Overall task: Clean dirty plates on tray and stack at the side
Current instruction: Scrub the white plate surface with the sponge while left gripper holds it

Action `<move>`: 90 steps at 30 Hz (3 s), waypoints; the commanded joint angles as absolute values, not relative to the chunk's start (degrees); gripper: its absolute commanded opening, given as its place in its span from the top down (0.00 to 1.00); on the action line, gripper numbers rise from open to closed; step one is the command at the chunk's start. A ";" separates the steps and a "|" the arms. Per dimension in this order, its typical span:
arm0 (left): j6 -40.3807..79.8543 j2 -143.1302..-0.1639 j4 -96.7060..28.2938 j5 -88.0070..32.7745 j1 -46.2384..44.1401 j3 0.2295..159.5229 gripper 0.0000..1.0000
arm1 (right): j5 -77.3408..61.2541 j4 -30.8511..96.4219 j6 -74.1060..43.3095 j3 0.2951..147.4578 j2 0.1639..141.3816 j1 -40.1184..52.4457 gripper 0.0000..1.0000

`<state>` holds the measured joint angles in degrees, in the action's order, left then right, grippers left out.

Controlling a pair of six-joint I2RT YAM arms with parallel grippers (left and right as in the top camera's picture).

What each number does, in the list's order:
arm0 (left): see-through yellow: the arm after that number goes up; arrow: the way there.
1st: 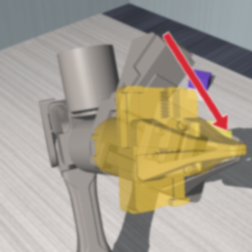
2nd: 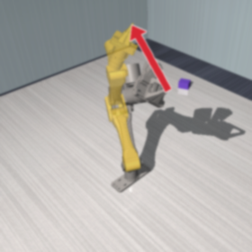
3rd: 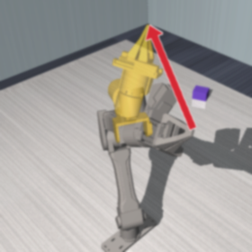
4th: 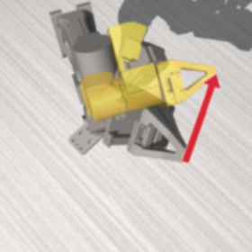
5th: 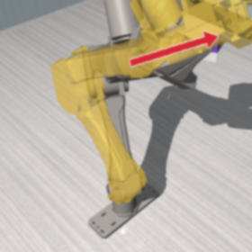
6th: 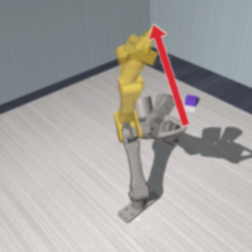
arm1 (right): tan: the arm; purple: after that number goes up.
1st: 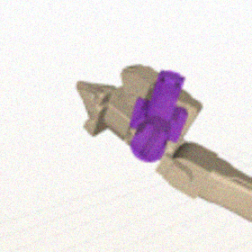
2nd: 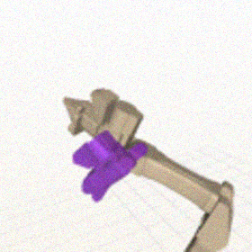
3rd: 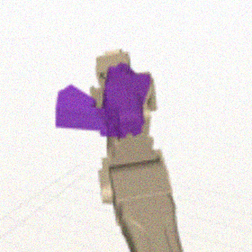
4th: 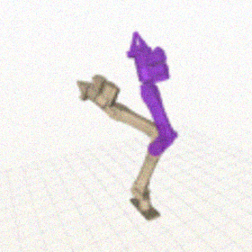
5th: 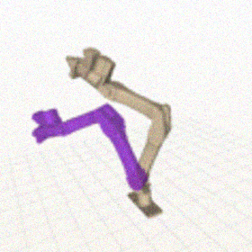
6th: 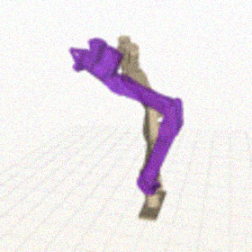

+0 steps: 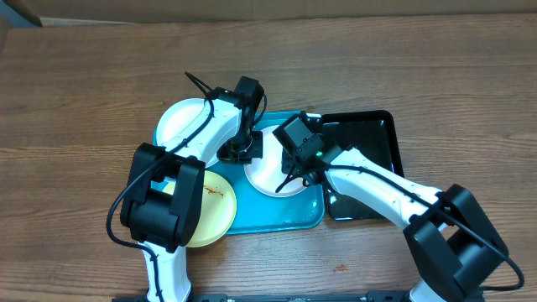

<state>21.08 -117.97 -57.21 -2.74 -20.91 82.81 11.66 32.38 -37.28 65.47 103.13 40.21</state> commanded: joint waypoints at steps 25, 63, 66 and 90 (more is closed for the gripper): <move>21.89 -118.83 -56.93 -2.57 -20.97 82.65 0.95 | 10.22 35.86 -43.24 63.57 103.33 40.82 0.64; 21.85 -118.83 -57.12 -2.52 -20.97 82.65 0.96 | 11.51 36.23 -52.29 62.94 107.61 39.88 0.96; 21.82 -118.83 -57.14 -2.50 -20.97 82.65 0.96 | 11.49 35.51 -52.23 62.94 108.14 39.88 0.96; 19.29 -118.83 -58.00 -2.33 -20.97 82.65 0.96 | -1.50 25.98 -38.13 62.96 111.35 30.33 0.96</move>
<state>21.21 -117.97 -57.19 -2.74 -20.38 82.96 -1.65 25.98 -41.69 64.07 108.29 32.12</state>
